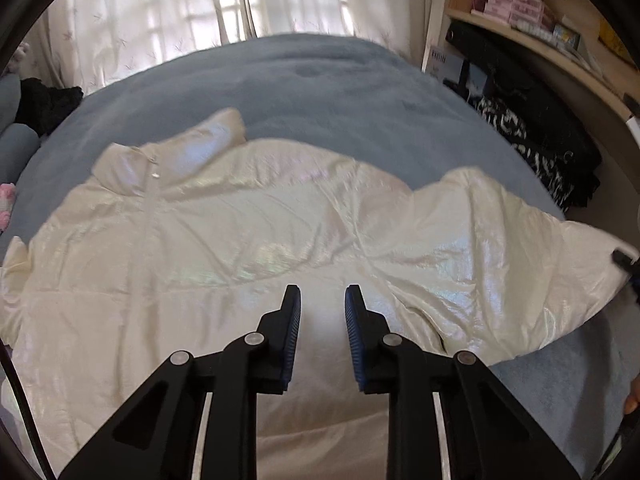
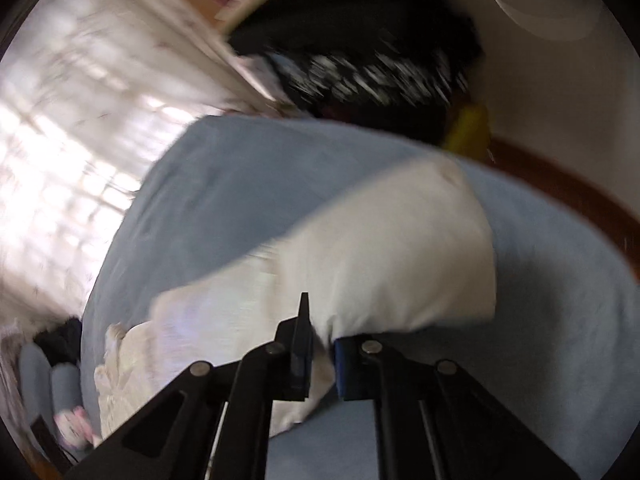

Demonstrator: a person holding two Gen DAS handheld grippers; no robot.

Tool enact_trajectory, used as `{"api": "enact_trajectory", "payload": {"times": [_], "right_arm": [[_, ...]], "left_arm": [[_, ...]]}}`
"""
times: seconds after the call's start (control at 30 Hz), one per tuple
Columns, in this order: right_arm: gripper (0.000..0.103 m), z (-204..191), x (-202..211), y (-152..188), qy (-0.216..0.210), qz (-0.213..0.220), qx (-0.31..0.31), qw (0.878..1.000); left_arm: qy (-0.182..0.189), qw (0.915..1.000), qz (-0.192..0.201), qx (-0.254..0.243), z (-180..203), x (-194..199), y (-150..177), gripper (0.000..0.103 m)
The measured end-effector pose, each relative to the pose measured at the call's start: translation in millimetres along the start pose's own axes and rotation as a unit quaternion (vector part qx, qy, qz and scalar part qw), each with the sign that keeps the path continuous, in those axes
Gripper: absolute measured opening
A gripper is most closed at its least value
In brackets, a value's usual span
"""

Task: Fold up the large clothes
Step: 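Grasp the jacket sleeve cuff with the right gripper and lift it, then carry the sleeve across the jacket body with the right gripper and release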

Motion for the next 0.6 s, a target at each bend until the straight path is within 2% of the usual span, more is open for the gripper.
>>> {"api": "enact_trajectory", "payload": {"times": [0.07, 0.17, 0.27, 0.43, 0.6], "right_arm": [[0.008, -35, 24, 1, 0.001, 0.025, 0.052, 0.998], [0.008, -93, 59, 10, 0.003, 0.068, 0.136, 0.988], [0.008, -153, 86, 30, 0.007, 0.101, 0.219, 0.970], [0.008, -223, 98, 70, 0.012, 0.121, 0.320, 0.940], [0.008, -268, 94, 114, 0.004, 0.116, 0.382, 0.917]], "left_arm": [[0.009, 0.9999, 0.008, 0.004, -11, 16, 2, 0.021], [0.013, 0.9997, 0.020, 0.009, -24, 36, 6, 0.021], [0.010, 0.9993, 0.031, 0.019, -45, 58, 11, 0.021], [0.005, 0.9981, 0.042, 0.044, -82, 81, 20, 0.021], [-0.005, 0.9963, 0.051, 0.069, -122, 99, 28, 0.021]]}}
Point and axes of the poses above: each gripper's, at about its wrist camera, not at the fingertips, and x roughly against the way its jaws point, z to its right, y to its underside, the point moved 5 cm from there along -x, roughly the way its jaws point, and after that the axes turned 7 degrees about -z, right-handed, at the moved point
